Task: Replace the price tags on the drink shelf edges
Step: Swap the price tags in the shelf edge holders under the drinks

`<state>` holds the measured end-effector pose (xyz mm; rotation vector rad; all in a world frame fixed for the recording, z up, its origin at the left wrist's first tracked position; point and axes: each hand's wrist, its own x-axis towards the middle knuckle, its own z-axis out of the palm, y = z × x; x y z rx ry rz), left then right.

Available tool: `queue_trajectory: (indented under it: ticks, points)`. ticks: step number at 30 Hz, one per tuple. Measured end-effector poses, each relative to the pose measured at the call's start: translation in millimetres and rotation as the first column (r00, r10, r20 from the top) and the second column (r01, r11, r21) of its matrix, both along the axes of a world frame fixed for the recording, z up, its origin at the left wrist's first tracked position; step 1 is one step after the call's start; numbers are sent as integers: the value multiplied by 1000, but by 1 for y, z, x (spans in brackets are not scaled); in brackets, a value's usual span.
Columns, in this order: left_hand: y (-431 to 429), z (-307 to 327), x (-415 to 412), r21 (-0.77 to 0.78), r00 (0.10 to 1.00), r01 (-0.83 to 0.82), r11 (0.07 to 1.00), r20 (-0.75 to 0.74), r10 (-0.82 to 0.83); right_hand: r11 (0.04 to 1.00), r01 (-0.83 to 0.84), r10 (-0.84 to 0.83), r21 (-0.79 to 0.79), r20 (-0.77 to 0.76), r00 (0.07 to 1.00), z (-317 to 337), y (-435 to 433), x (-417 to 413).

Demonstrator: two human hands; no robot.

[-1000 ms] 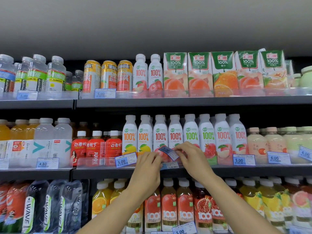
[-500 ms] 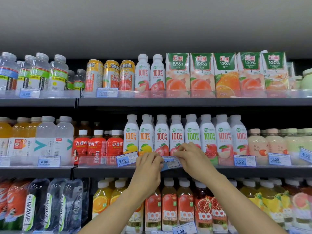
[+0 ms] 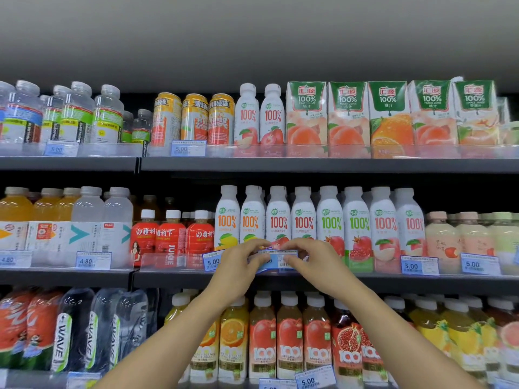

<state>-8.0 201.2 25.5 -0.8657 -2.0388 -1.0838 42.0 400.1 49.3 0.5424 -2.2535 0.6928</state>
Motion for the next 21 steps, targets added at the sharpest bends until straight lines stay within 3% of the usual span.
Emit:
queue_trajectory:
  ticks: [5,12,21]
  points:
    - [-10,-2,2,70,990,93,993,101,-100,996,-7,11,-84,44,999,-1,-4,-1]
    - [-17,-2,-2,120,988,78,990,121,-92,992,-65,77,-112,107,991,3,-11,-2]
    - [-51,-10,-5,-55,995,-90,994,-48,88,999,33,-36,-32,-111,993,3,-28,-17]
